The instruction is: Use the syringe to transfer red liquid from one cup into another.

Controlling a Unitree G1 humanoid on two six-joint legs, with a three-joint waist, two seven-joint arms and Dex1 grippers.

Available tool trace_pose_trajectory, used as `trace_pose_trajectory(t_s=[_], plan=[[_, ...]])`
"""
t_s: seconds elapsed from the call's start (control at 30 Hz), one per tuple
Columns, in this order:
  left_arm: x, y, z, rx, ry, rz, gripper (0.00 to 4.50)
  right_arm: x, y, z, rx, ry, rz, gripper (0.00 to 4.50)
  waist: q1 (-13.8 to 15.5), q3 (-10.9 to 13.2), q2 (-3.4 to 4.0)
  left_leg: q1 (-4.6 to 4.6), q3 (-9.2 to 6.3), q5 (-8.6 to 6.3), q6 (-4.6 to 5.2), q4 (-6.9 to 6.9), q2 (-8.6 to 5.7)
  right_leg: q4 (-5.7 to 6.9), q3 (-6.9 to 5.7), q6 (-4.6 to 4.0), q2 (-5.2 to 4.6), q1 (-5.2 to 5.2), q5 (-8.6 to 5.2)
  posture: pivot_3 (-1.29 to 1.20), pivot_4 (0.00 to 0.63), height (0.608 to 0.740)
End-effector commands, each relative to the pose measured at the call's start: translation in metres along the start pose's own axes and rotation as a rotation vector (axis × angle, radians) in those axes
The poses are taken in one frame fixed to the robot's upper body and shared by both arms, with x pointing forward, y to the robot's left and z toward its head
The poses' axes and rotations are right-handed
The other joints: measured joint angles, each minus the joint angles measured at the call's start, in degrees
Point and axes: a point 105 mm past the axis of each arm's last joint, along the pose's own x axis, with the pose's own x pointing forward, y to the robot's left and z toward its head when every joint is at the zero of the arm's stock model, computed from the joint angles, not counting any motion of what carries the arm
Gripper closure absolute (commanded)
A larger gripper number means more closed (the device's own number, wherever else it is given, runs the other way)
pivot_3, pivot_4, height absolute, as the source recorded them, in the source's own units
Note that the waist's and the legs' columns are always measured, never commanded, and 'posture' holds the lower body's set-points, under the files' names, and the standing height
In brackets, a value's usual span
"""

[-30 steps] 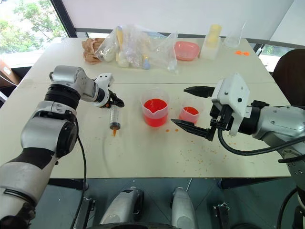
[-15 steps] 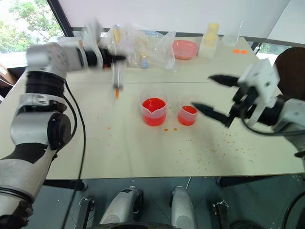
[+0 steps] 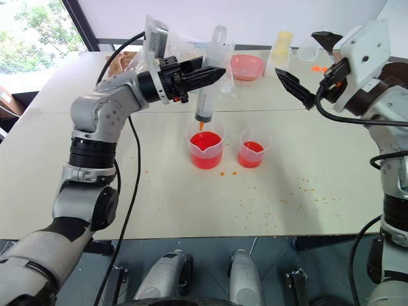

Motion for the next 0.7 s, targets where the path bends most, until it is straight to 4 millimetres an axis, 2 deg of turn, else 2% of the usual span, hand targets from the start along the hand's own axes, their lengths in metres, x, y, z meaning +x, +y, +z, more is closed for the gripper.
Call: trace_pose_trajectory(t_s=[0.03,0.2,0.43,0.7], plan=[[0.003,-0.001,-0.009,0.056,0.011,-0.012,3.04,0.004,-0.001,0.021,-0.049,-0.082,-0.007,0.0,0.07,0.0,0.0,0.0,-0.01,0.0,0.0,0.0,-0.01,0.0,-0.01,0.0,0.01,0.0,0.0,0.0,0.15,0.74],[0.003,-0.003,-0.022,0.077,0.031,-0.035,3.04,0.011,0.008,0.014,-0.046,-0.084,0.033,0.0,0.08,0.01,-0.01,-0.01,-0.01,-0.01,0.03,0.01,0.0,-0.01,-0.01,0.0,0.01,0.01,0.0,0.0,0.15,0.74],[0.001,-0.014,-0.029,0.101,0.04,-0.071,3.04,0.024,0.041,-0.002,0.0,-0.086,0.143,0.0,-0.09,0.01,-0.01,0.0,-0.06,-0.01,0.03,0.01,0.0,0.03,-0.01,0.0,0.02,0.01,0.0,0.0,0.15,0.74],[-0.001,-0.026,-0.041,0.095,0.071,-0.107,3.04,0.037,0.049,0.001,0.023,-0.126,0.152,0.0,-0.09,0.01,0.0,0.0,-0.14,-0.01,0.03,0.01,-0.01,0.05,-0.01,0.0,0.04,0.0,0.0,0.0,0.15,0.74]])
